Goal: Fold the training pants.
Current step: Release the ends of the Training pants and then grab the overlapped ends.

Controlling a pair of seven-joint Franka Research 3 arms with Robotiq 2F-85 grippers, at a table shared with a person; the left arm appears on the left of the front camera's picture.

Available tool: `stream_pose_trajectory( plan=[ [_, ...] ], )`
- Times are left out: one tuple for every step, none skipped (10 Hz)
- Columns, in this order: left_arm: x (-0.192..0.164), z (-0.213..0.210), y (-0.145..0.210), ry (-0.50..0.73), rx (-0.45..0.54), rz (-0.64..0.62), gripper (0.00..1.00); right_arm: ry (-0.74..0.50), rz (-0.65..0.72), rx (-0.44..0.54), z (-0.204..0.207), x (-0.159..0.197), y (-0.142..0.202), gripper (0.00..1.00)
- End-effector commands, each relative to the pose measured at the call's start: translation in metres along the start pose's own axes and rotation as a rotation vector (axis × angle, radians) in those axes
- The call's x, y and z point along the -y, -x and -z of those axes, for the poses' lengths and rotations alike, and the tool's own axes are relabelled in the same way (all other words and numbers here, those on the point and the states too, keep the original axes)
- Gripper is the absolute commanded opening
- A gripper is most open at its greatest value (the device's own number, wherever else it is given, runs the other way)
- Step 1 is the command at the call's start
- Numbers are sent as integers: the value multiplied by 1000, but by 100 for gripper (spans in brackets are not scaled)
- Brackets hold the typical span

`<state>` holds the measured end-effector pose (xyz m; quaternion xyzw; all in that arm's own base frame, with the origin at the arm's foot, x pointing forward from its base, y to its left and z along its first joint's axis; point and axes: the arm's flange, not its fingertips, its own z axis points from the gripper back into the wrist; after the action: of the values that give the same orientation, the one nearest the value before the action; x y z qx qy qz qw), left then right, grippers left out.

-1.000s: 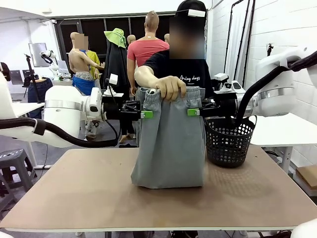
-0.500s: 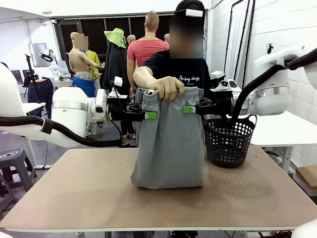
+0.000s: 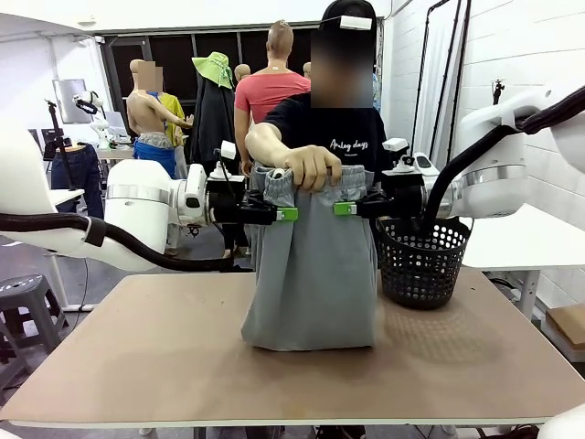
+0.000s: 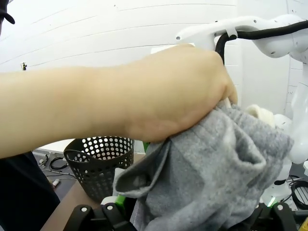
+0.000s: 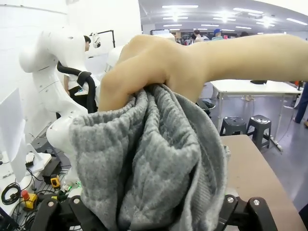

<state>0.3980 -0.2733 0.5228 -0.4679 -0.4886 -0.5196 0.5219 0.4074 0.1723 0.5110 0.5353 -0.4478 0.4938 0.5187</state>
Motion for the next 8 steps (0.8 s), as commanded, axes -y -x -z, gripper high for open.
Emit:
stream_pose_trajectory(
  plan=[
    [-1, 14, -3, -21, 32, -21, 100, 15, -16, 7, 13, 6, 0, 100],
    [-2, 16, -1, -32, 29, -30, 100, 31, -26, 7, 13, 9, 0, 100],
    [-6, 18, 1, -67, 28, -42, 100, 54, -68, -2, 12, 11, 1, 100],
    [-6, 18, 0, -98, 17, -36, 100, 67, -66, -13, 10, 11, 1, 100],
    [-3, 21, 0, -59, 10, -36, 100, 89, -67, -18, 8, 13, 2, 100],
    [2, 20, 0, -21, -10, -38, 100, 91, -72, -9, 8, 16, 0, 100],
    [11, 17, -2, 13, -25, -37, 100, 101, -82, -5, 8, 18, -2, 100],
    [19, 13, -3, 19, -29, -30, 100, 105, -86, -6, 10, 19, -3, 100]
  ],
)
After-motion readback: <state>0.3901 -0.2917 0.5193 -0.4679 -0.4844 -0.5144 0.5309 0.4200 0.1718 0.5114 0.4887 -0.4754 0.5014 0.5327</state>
